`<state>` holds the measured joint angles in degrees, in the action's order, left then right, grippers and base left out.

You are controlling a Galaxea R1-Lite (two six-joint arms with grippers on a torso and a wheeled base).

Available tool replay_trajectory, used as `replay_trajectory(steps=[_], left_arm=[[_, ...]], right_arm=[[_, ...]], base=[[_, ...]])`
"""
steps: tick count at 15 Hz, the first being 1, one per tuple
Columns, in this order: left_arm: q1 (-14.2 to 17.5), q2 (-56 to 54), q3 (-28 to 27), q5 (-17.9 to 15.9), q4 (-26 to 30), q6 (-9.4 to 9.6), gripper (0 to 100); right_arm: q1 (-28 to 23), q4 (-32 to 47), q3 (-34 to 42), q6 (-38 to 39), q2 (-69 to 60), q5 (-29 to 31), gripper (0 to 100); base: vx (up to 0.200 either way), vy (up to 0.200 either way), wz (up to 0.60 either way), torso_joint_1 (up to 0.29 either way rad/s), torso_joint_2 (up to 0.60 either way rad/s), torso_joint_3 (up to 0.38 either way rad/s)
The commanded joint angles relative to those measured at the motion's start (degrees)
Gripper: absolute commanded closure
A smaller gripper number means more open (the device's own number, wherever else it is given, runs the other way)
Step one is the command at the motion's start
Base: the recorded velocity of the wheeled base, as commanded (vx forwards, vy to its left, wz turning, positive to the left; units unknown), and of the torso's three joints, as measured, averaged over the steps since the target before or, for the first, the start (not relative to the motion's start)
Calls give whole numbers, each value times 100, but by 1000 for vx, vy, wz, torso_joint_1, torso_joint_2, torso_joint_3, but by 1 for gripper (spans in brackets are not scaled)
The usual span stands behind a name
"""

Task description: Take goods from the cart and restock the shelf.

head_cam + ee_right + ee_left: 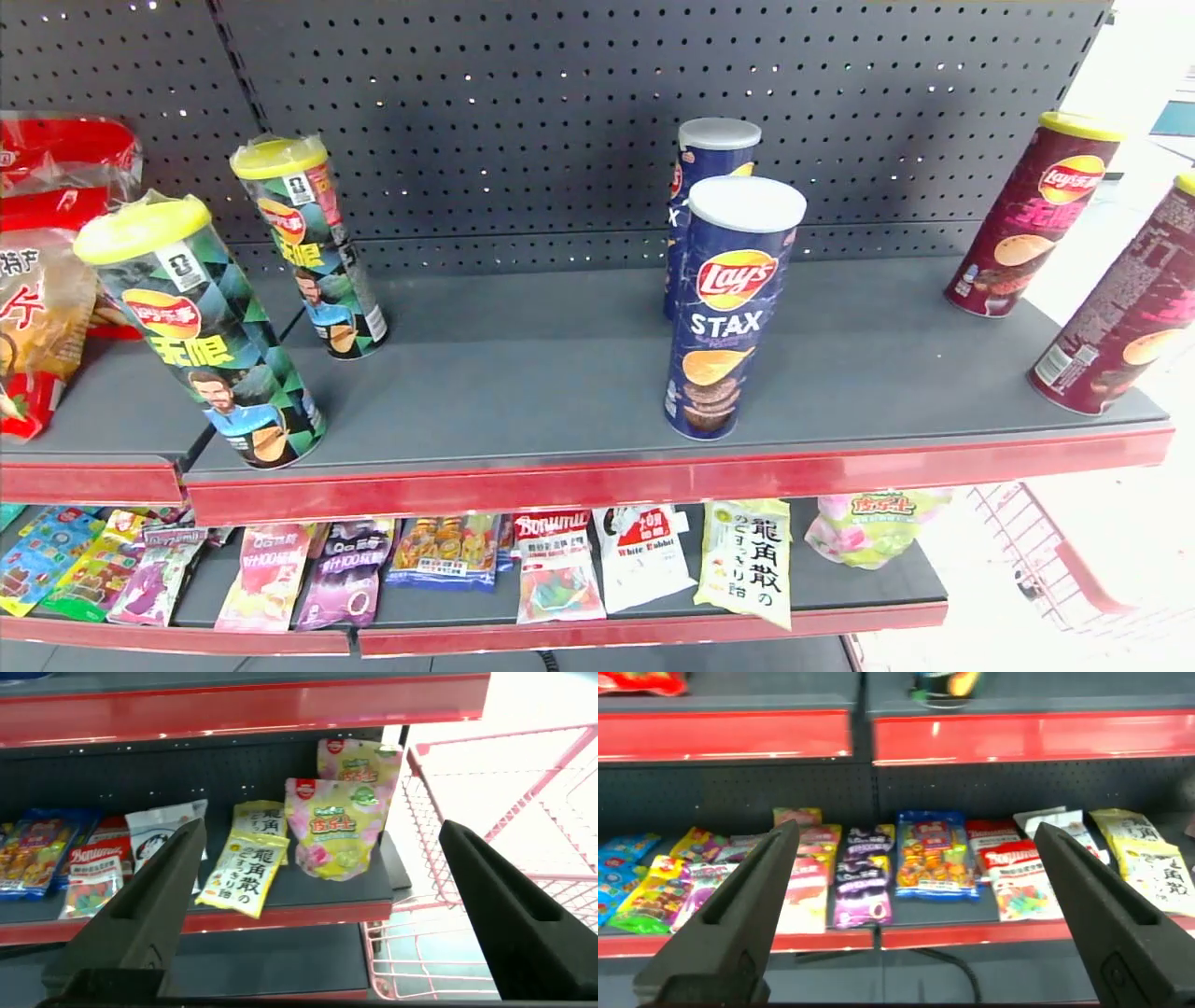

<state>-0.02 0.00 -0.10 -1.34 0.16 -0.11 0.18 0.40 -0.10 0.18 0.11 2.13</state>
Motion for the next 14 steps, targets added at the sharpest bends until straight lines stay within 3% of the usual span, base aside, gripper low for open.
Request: replay_trajectory(steps=[1, 14], left_arm=[[-6, 0, 1, 2, 2, -7, 0], [-6, 0, 1, 2, 2, -7, 0]], right_arm=[[-1, -5, 1, -1, -2, -2, 0], [-1, -5, 1, 8, -2, -2, 0]], base=[[0, 0, 0, 0, 0, 0], [0, 0, 0, 0, 0, 0]])
